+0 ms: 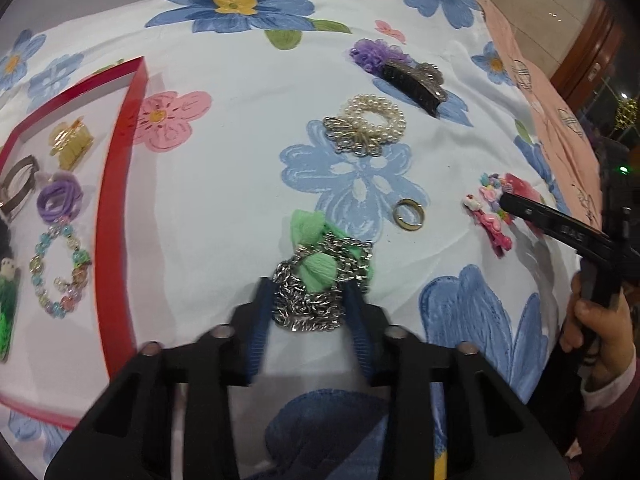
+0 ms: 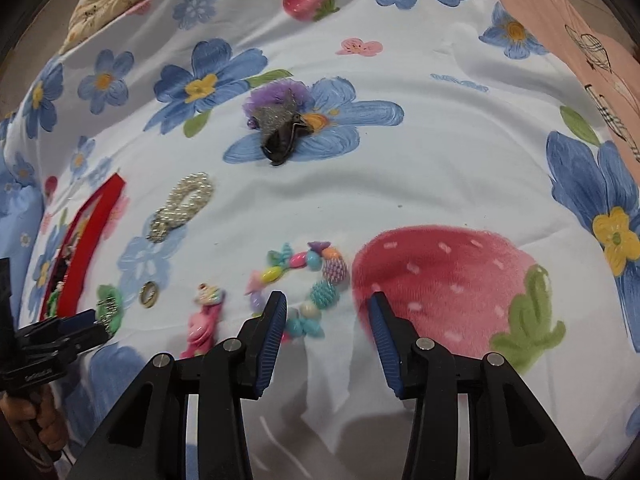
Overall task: Organize jewelry
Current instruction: 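Grasp the silver chain with green bow with the left tool while the right tool grasps the beaded charm keychain, then carry the chain and beaded keychain over the red tray with both tools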
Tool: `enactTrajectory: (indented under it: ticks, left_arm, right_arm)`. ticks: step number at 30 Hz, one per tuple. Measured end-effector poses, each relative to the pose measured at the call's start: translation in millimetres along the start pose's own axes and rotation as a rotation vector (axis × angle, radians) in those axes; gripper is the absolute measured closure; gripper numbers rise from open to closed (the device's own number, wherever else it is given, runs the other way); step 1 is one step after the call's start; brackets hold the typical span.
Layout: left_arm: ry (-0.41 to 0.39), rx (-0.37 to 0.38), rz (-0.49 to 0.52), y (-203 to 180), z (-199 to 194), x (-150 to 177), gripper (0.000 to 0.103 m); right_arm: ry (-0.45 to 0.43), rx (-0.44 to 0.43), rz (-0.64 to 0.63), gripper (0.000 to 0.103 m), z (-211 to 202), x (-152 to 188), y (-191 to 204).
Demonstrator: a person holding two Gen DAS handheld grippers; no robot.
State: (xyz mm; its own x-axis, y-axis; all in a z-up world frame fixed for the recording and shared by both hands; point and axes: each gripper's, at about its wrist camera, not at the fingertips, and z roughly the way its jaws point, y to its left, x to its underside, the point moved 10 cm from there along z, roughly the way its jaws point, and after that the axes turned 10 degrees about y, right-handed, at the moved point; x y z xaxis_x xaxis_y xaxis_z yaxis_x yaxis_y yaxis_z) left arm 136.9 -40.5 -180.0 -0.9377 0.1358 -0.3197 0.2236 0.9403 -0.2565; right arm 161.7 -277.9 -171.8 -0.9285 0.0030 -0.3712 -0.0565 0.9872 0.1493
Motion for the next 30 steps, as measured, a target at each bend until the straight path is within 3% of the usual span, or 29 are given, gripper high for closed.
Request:
enactTrajectory:
  ticks: [2,4,6,10,12,19,30]
  left_arm:
    - [-0.004,0.004,0.009,-1,0,0,0.083]
    - [-0.009,0.005,0.015,-2,-2,1,0.083]
    - [-0.011,0.024,0.006,-2,-5,4,0.084]
    - [-0.022,0.050,0.001,-6,-17,9,0.086]
    - [-0.030,0.073,0.001,-9,-26,11,0.096]
    - [-0.077,0.070,-0.009,-7,-46,14,0.096]
    - [-0.251,0.105,-0.038,-6,-119,-6,0.096]
  right_arm:
    - [-0.010,0.033,-0.018,0.060,3,-2,3]
    - [-0.023,0.070,-0.030,0.069,4,-4,2]
    - [-0.030,0.089,-0.035,0.090,4,-4,0]
    - [-0.035,0.066,-0.029,0.091,-2,-4,-2]
    - [-0.045,0.032,-0.022,0.091,-6,-5,2]
    - [-0.091,-0.022,-0.045,0.091,-29,-7,22]
    - [-0.169,-0.114,-0.088,0.091,-73,-16,60]
